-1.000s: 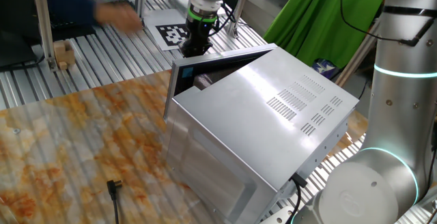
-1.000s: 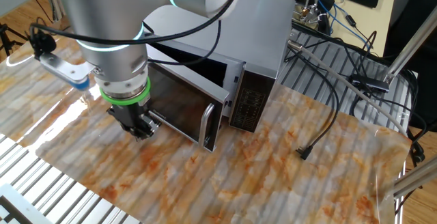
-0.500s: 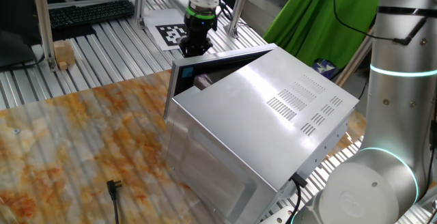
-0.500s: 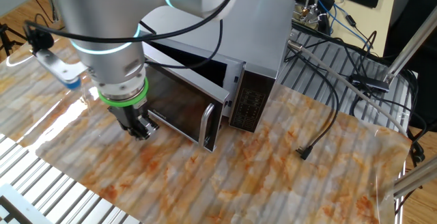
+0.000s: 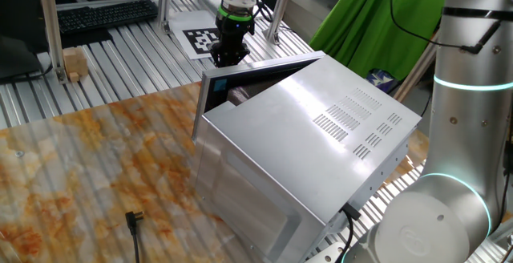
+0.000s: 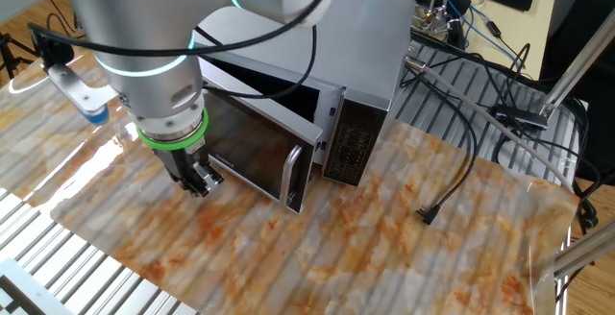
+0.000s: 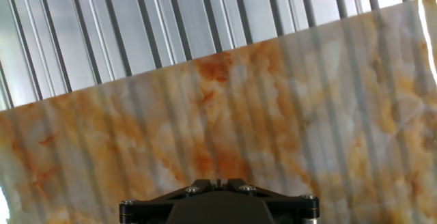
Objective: Close the microwave door
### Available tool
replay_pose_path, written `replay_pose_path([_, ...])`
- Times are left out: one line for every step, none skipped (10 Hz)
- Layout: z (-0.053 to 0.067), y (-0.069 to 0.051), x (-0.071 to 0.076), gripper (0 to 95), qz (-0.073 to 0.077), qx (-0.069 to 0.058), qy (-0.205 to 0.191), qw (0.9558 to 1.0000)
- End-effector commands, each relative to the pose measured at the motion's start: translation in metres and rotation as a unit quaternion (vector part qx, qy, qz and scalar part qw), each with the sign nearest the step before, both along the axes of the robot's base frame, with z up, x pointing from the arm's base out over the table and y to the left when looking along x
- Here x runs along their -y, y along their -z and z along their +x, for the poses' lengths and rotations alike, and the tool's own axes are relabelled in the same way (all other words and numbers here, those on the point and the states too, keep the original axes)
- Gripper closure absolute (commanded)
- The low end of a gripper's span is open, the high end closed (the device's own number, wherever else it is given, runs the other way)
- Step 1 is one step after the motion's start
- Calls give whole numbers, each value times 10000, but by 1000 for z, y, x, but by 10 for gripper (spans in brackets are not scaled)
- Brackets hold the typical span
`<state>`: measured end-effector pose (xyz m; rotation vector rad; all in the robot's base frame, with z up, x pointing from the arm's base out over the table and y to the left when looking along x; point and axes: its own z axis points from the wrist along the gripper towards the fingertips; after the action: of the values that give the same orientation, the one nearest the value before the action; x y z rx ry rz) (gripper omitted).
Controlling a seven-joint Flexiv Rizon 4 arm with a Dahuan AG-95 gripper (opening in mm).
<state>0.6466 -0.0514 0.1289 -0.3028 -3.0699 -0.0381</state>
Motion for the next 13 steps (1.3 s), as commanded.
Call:
replay_pose_path([1,-1,-4,950,41,-135,153,9998])
replay_pose_path([1,-3,-8,950,69,-147,162,9997])
replay_pose_path([2,-5,-12,950,68,-145,159,9997])
replay_pose_path([2,-12,-19,950,70,-165,187,9997])
replay_pose_path([1,-18,-24,950,64,-194,204,9996])
replay_pose_path([1,-26,-29,950,49,-239,194,9995])
replay_pose_path([0,-31,-30,950,53,-240,118,9996])
replay_pose_path([-1,-34,-31,950,47,-238,65,9997])
replay_pose_path([-8,-39,-35,950,51,-232,3,9997])
replay_pose_path([-14,-40,-39,950,45,-214,-9,9998])
replay_pose_path([-19,-42,-41,950,37,-202,-20,9998])
replay_pose_path([-29,-44,-46,950,31,-196,-52,9998])
replay_pose_path([-35,-44,-49,950,33,-194,-78,9998])
